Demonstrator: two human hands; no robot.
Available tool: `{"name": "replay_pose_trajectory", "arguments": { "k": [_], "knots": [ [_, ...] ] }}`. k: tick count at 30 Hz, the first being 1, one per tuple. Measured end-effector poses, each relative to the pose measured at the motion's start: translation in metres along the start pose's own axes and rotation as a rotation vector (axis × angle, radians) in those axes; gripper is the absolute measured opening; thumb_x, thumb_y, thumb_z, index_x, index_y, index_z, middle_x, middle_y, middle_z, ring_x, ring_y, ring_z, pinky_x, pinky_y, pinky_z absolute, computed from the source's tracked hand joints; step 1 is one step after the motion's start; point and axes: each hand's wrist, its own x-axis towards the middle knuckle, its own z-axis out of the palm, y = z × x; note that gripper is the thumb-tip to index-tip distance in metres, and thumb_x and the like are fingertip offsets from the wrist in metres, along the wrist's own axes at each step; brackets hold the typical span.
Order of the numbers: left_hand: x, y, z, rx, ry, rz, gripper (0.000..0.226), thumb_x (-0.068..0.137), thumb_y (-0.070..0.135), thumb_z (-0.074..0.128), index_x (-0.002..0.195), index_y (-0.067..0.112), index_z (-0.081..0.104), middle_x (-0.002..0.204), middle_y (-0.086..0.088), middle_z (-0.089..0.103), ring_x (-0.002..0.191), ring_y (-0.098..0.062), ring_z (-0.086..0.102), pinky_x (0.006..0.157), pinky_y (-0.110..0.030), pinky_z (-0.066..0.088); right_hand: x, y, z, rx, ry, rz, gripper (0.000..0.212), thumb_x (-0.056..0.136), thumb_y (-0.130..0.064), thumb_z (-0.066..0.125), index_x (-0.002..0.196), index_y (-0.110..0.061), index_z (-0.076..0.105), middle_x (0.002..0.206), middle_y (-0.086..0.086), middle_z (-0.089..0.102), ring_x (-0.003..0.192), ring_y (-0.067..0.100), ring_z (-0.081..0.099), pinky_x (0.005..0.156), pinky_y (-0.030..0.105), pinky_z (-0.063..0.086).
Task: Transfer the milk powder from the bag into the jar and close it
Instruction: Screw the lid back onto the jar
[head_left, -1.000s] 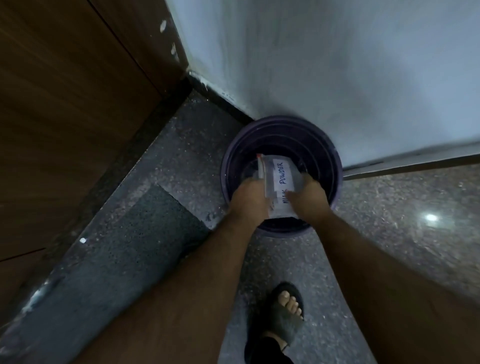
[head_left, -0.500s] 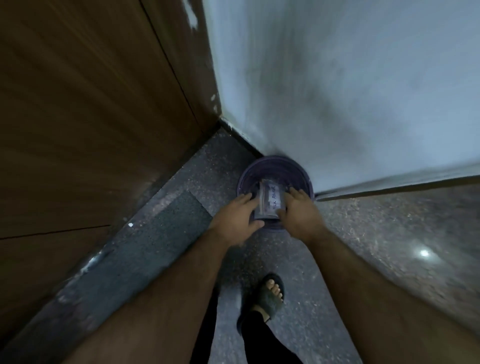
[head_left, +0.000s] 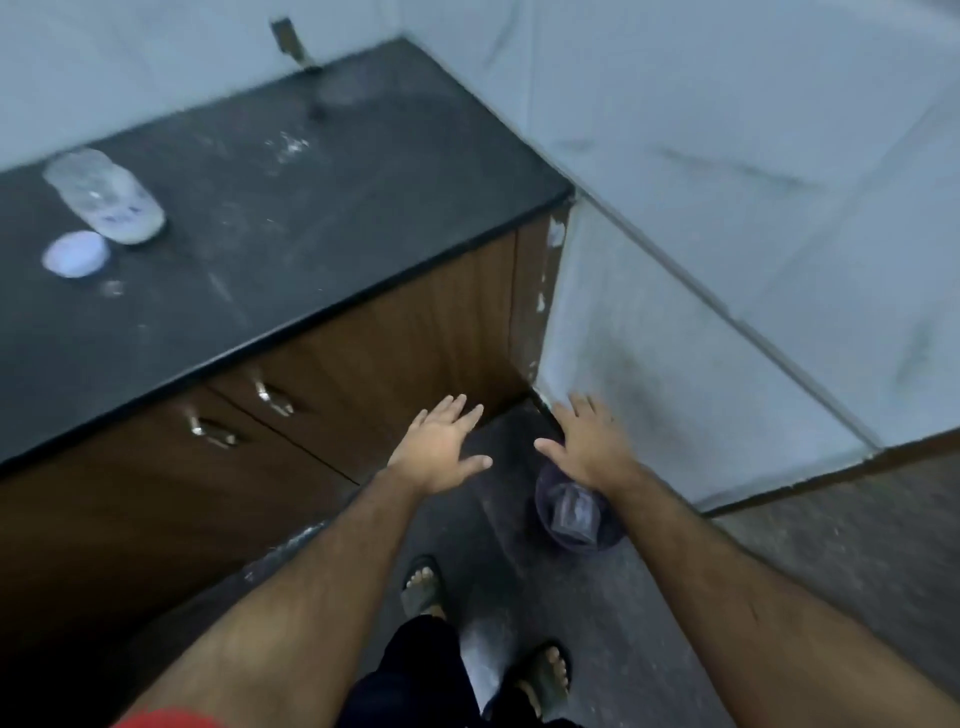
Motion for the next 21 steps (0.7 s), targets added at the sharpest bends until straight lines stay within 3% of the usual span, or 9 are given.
{"name": "replay_pose_trajectory", "arguments": {
  "k": [5, 10, 21],
  "knots": [
    [-0.022, -0.030, -0.056, 0.001, 0.136, -0.078, 0.080, 0.093, 0.057, 0.051, 0.158, 0.028, 0.015, 0.167, -0.004, 0.007, 0.154, -0.018, 0.001, 0.124, -0.043, 0.007, 0.016, -0.054, -0.048, -0.017, 0.062, -0.084, 0.075, 0.097, -0.063, 0.039, 0.159, -0.022, 0.023, 0.167, 0.009, 0.018, 0.154, 0.032, 0.011, 0.122, 0.046, 0.020],
    [-0.036, -0.074, -0.106, -0.030, 0.256, -0.124, 0.077, 0.094, 0.052, 0.053, 0.158, 0.027, 0.016, 0.167, -0.004, 0.009, 0.154, -0.018, 0.003, 0.124, -0.043, 0.010, 0.044, -0.124, -0.094, -0.020, 0.162, -0.178, 0.075, 0.096, -0.057, 0.050, 0.157, -0.021, 0.026, 0.166, 0.008, 0.022, 0.154, 0.028, 0.013, 0.120, 0.048, 0.028],
    [-0.059, -0.215, -0.199, -0.105, 0.457, -0.211, 0.073, 0.095, 0.045, 0.056, 0.157, 0.023, 0.023, 0.165, -0.003, 0.019, 0.153, -0.019, 0.013, 0.123, -0.039, 0.017, 0.115, -0.286, -0.148, 0.091, 0.291, -0.291, 0.064, 0.095, -0.045, 0.059, 0.151, -0.019, 0.040, 0.157, 0.006, 0.039, 0.146, 0.025, 0.032, 0.114, 0.046, 0.035]
  ]
}}
